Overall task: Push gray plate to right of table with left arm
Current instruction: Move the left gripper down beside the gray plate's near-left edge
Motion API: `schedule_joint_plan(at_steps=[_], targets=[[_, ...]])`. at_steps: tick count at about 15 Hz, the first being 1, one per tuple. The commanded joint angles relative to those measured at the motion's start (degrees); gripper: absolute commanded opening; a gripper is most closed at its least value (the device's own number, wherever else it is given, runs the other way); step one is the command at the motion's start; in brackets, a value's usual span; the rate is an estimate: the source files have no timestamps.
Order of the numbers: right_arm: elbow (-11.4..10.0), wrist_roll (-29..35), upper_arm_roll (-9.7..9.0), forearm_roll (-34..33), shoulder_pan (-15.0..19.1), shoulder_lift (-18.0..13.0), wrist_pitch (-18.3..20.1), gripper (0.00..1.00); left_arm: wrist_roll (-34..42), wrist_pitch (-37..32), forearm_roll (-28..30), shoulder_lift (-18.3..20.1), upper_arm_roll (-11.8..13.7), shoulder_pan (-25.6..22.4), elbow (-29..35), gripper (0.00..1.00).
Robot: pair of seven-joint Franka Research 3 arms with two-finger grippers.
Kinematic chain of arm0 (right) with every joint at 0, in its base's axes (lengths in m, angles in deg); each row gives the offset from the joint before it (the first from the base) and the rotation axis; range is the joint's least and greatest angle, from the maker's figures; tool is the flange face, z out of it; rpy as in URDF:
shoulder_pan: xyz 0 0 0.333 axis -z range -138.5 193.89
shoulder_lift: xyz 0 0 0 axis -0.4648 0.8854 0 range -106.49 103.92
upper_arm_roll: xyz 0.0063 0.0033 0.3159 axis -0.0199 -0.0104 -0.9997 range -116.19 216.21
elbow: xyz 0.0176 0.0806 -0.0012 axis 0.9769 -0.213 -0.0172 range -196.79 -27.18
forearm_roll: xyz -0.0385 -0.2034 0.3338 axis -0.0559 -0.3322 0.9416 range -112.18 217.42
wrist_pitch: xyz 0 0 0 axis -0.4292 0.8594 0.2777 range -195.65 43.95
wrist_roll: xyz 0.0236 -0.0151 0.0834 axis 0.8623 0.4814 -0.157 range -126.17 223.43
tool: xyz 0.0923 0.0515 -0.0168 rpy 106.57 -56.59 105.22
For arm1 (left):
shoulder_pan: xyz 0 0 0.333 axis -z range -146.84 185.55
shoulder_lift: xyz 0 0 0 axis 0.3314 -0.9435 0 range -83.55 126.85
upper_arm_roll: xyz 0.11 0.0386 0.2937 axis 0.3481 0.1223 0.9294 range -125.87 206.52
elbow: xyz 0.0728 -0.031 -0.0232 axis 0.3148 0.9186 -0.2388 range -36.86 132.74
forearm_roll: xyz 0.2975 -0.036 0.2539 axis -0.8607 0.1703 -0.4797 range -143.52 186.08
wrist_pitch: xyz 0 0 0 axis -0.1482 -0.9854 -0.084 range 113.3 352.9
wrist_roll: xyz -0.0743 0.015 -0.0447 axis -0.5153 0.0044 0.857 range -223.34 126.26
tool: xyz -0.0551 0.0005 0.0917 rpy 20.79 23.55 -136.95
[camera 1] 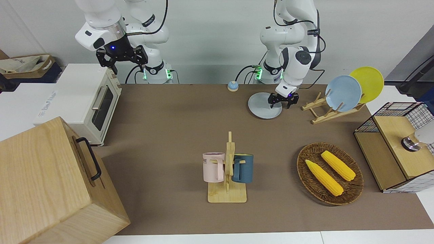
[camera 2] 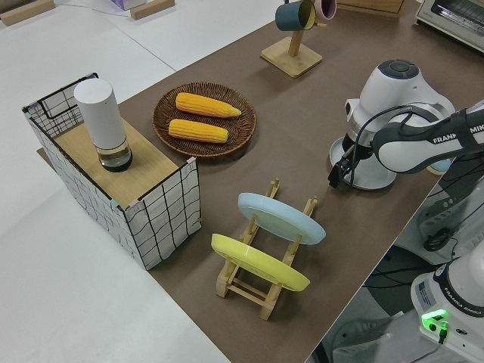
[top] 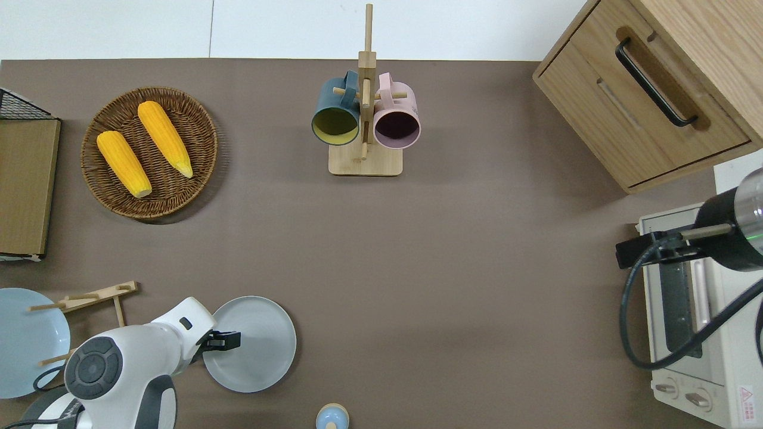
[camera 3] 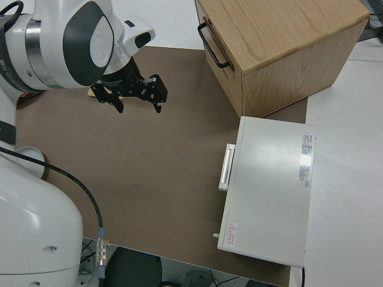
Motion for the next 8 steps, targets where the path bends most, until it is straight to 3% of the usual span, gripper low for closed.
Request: schedule_joint_plan(at_steps=[1,3,5,7,8], targets=[[0.5,0.8,-0.92,0.2,1.1,-0.1,0.9,0.983,-0.5,2.1,0.6,0.0,0.5,0.9,1.3,0.86],[0.5,0.7,-0.92,0.2,1.1,-0.1,0.9,0.983,-0.5,2.1,0.6,0.0,0.5,1.0,1.3,0.48],[0.5,0.8,-0.92,0.2,1.1,-0.1,0.9,0.983,-0.5,2.1,0.6,0.0,0.5,1.0,1.3,0.19],[0.5,0.7,-0.92,0.2,1.1,-0.1,0.9,0.983,-0.5,2.1,0.6,-0.1,0.5,1.0,1.3,0.02],[0.5,0.7,-0.92,0.2,1.2,-0.1,0.9,0.983,-0.4,2.0,0.6,-0.1,0.5,1.0,1.3,0.00]])
